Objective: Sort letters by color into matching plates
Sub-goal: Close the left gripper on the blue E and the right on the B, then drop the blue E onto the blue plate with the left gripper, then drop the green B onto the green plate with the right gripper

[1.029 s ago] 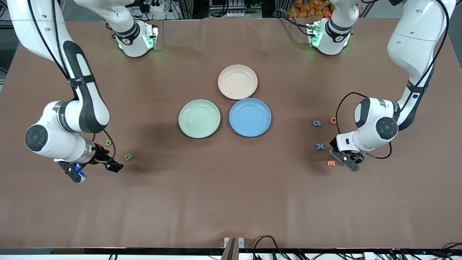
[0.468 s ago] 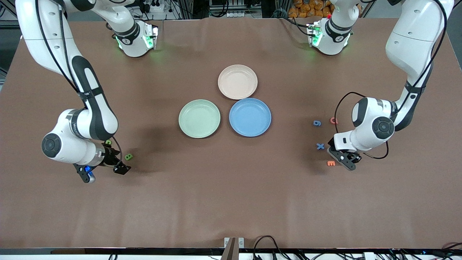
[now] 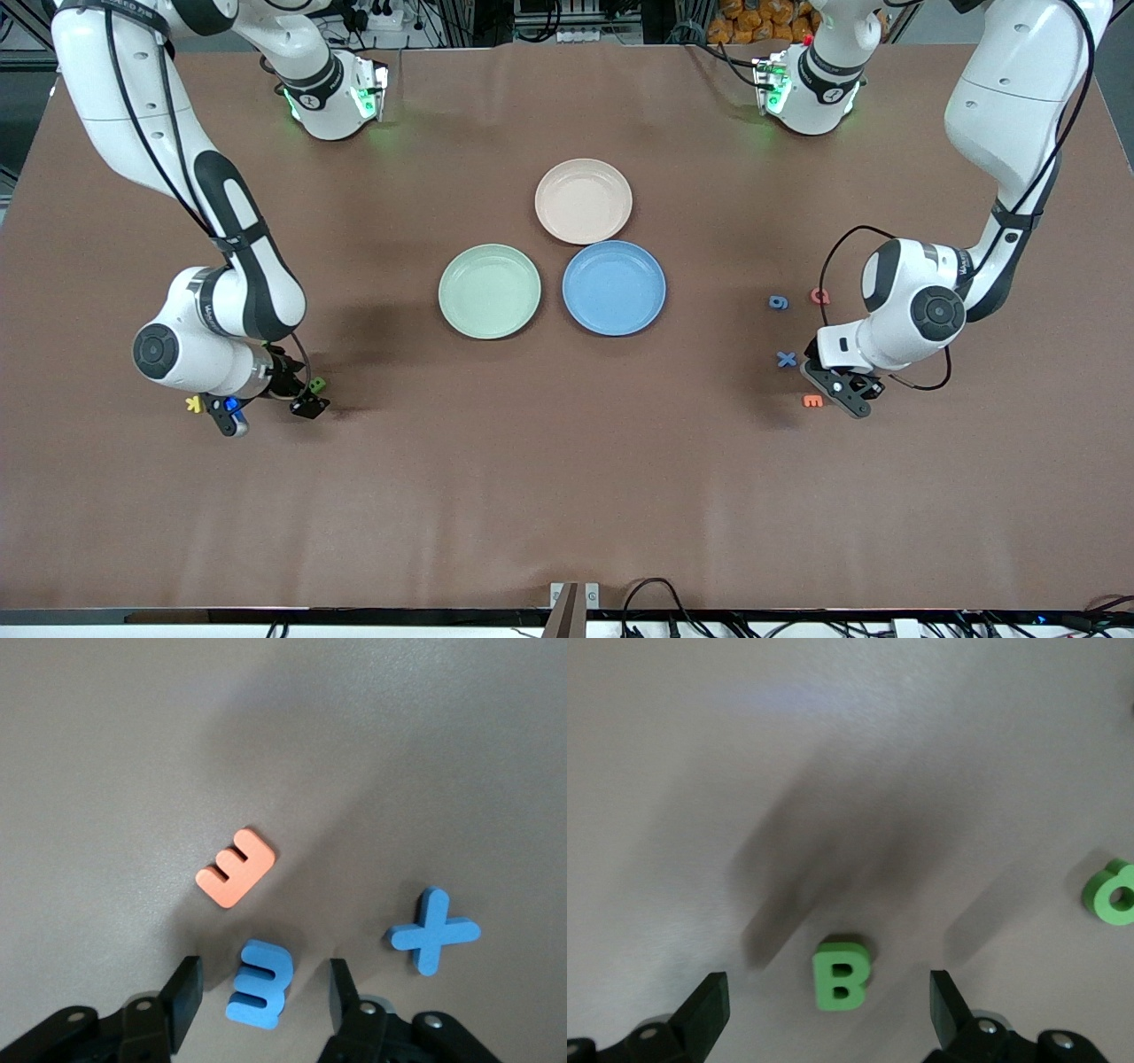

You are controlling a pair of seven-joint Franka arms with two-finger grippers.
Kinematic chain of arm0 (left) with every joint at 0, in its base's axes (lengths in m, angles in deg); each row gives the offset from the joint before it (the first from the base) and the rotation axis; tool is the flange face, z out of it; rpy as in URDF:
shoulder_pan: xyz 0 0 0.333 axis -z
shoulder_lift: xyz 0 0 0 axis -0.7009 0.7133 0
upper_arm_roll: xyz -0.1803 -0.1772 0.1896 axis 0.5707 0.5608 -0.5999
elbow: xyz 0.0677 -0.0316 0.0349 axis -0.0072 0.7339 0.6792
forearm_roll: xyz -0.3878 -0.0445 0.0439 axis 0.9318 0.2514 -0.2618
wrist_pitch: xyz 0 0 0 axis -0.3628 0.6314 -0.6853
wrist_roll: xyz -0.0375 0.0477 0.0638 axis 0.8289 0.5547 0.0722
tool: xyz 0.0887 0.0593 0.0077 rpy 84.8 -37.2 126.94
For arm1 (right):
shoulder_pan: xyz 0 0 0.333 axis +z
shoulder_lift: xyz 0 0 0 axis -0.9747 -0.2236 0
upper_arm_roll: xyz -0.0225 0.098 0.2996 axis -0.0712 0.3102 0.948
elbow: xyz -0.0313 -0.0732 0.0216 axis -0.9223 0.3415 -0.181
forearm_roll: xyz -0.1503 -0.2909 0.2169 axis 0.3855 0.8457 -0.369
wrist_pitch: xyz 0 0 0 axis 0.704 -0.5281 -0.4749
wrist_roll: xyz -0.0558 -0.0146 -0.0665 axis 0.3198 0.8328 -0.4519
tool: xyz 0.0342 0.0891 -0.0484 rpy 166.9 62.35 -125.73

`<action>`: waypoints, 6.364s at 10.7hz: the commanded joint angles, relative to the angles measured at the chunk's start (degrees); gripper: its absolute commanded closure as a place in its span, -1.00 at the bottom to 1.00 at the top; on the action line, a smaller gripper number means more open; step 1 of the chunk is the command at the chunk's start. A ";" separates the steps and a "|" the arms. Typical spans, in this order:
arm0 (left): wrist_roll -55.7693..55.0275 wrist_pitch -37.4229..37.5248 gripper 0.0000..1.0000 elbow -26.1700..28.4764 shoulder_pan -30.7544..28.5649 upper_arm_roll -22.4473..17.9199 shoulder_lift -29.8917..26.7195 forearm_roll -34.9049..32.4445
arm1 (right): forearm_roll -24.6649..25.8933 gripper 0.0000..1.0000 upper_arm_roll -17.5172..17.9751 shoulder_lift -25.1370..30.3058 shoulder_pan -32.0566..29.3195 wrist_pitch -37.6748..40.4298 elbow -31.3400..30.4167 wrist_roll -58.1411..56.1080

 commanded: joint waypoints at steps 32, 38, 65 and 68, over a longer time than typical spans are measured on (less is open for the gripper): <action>-48.62 12.16 1.00 -4.09 20.32 12.60 -5.24 -0.86 | -0.42 1.00 0.20 -0.35 -1.07 -9.75 -4.35 -0.79; -61.72 12.16 1.00 -7.69 27.62 12.24 -0.58 -1.56 | -0.77 1.00 0.20 1.58 -0.63 -8.70 -3.73 -0.70; -53.48 17.26 -1.00 -8.31 10.32 11.54 -2.51 -4.64 | -4.81 1.00 3.11 7.30 31.62 2.73 -3.82 12.92; -51.45 17.08 -1.00 -8.05 8.13 11.63 -2.59 -4.56 | -4.81 1.00 3.11 6.59 33.56 2.81 -3.82 13.19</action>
